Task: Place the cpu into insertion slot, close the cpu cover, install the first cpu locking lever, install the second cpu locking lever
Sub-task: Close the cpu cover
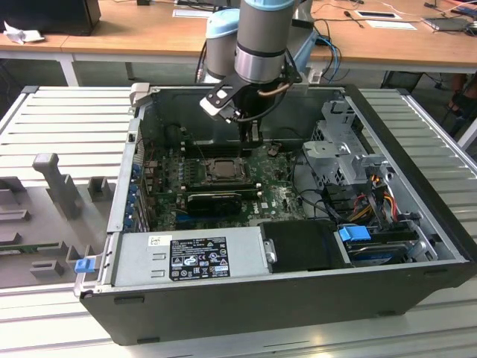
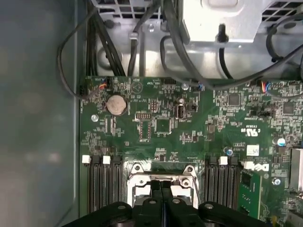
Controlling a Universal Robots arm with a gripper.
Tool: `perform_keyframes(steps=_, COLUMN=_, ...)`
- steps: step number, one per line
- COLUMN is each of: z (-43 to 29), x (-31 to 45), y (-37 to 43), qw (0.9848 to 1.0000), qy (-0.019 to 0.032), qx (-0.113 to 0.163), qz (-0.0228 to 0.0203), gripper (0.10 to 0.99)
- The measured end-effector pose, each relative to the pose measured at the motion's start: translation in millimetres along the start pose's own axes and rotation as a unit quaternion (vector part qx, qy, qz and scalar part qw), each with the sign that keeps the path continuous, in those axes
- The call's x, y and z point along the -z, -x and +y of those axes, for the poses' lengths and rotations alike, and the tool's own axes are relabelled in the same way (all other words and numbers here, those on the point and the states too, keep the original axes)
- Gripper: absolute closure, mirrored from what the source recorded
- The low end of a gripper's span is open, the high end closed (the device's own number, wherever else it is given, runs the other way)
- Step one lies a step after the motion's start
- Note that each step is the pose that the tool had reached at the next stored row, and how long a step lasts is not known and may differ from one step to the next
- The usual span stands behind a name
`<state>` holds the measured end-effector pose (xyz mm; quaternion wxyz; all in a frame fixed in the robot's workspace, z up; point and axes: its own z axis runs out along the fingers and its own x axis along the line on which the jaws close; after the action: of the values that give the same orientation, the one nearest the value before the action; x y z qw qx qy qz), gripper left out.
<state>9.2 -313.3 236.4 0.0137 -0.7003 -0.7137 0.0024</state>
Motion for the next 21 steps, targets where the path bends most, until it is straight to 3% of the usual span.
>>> perform_keyframes(steps=3, z=-4.6, x=-6.5, y=0.0, qw=1.0, qy=0.0001, qx=0.002, qz=0.0, gripper=0.98)
perform_keyframes(steps=14, z=-27.8, x=-7.5, y=-0.4, qw=1.0, qy=0.0001, qx=0.005, qz=0.0007, gripper=0.98)
perform_keyframes(steps=21, z=-32.2, x=-7.5, y=-0.5, qw=1.0, qy=0.0, qx=0.005, qz=0.0006, gripper=0.98)
